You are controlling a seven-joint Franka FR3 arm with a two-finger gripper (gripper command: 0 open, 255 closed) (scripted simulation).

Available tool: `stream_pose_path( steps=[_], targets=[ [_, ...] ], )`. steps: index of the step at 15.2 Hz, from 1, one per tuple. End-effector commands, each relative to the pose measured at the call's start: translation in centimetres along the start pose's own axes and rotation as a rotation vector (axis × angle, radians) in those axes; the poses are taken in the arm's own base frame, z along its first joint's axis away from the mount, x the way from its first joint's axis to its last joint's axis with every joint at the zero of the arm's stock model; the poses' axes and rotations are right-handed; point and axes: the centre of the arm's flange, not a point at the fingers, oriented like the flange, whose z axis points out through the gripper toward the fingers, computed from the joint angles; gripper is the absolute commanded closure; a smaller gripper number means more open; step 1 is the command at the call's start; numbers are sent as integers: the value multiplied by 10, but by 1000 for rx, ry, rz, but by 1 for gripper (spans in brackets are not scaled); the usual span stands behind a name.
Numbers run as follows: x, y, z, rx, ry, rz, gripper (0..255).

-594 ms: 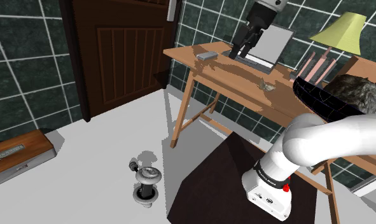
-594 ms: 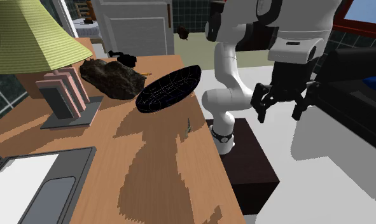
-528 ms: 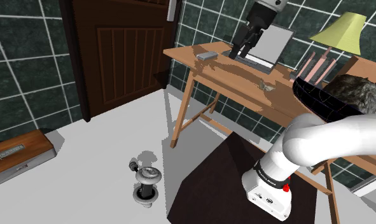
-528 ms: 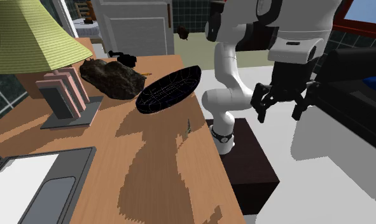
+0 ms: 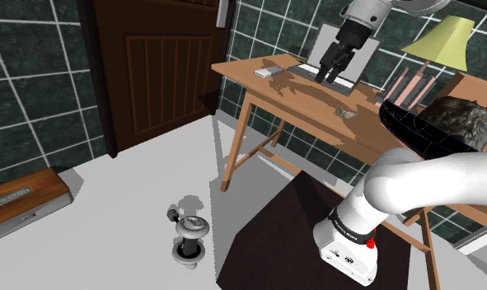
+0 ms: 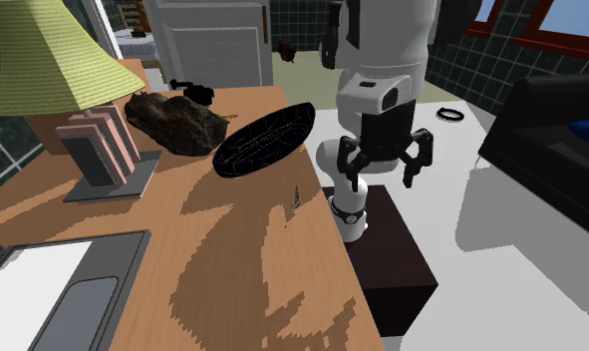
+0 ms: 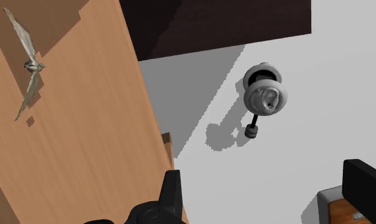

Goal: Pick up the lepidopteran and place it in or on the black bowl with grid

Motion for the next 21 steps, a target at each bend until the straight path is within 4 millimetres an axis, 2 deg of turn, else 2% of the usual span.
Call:
stream_pose_path(
  steps=[1, 13, 21],
  targets=[
    [-7, 31, 5, 19, -12, 20, 0],
    [-58, 191, 34, 125, -79, 139, 0],
    [-61, 185, 73, 125, -79, 139, 0]
  ],
)
